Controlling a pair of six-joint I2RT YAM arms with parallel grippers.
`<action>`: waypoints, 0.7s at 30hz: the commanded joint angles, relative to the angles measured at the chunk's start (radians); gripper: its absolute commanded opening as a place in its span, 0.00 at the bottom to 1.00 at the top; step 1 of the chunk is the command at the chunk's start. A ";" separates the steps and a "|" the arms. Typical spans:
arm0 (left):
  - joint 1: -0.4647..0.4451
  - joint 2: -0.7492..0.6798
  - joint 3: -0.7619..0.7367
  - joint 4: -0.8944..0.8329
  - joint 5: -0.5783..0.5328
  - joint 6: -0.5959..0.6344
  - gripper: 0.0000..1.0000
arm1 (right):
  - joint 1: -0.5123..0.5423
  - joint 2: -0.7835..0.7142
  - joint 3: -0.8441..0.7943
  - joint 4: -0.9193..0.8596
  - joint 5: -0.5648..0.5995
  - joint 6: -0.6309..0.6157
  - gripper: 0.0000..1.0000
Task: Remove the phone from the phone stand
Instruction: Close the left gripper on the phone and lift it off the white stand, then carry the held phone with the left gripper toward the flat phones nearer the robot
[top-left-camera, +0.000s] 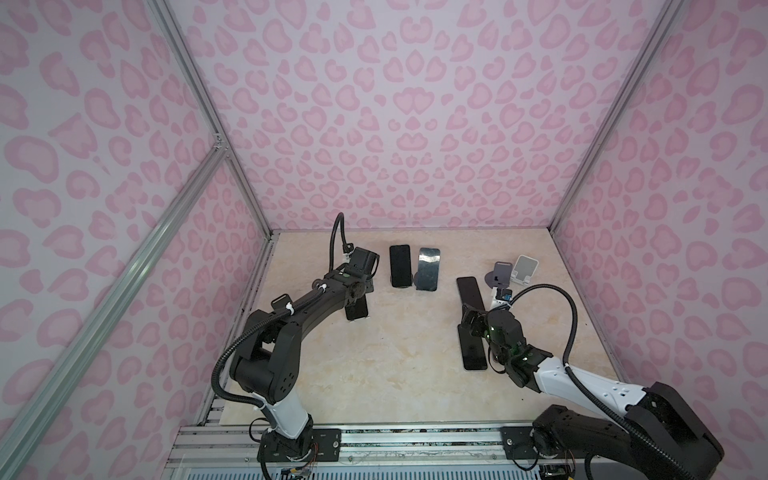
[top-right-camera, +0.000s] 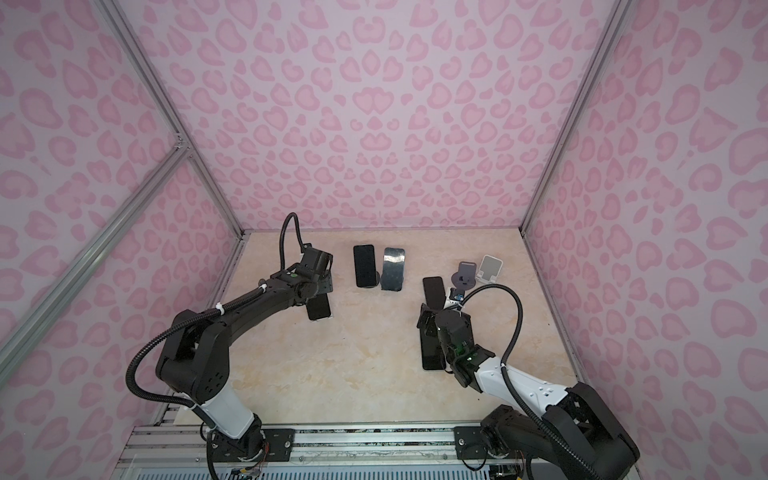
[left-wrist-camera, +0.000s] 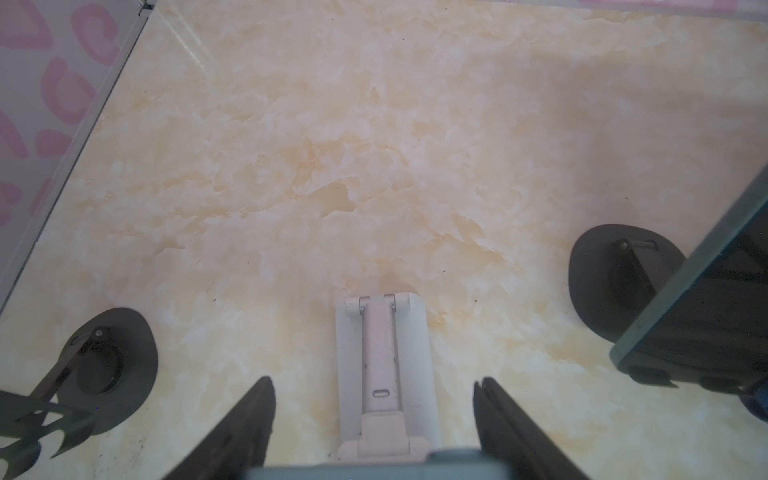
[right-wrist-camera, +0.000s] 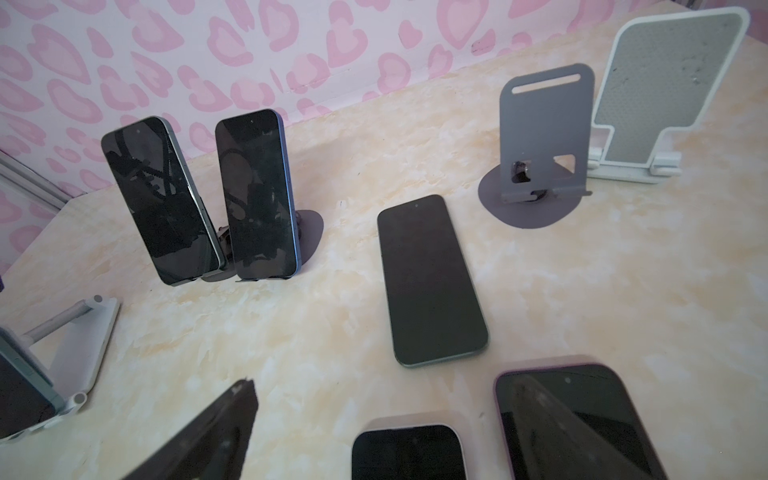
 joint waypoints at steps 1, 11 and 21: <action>0.000 -0.037 -0.005 0.006 0.004 0.018 0.58 | 0.000 0.003 0.005 0.004 0.016 -0.003 0.98; 0.000 -0.100 -0.015 -0.018 0.034 0.027 0.54 | 0.000 0.002 0.004 0.004 0.018 -0.005 0.98; -0.044 -0.195 -0.003 -0.107 0.067 0.017 0.51 | 0.000 -0.002 0.004 0.003 0.019 -0.007 0.98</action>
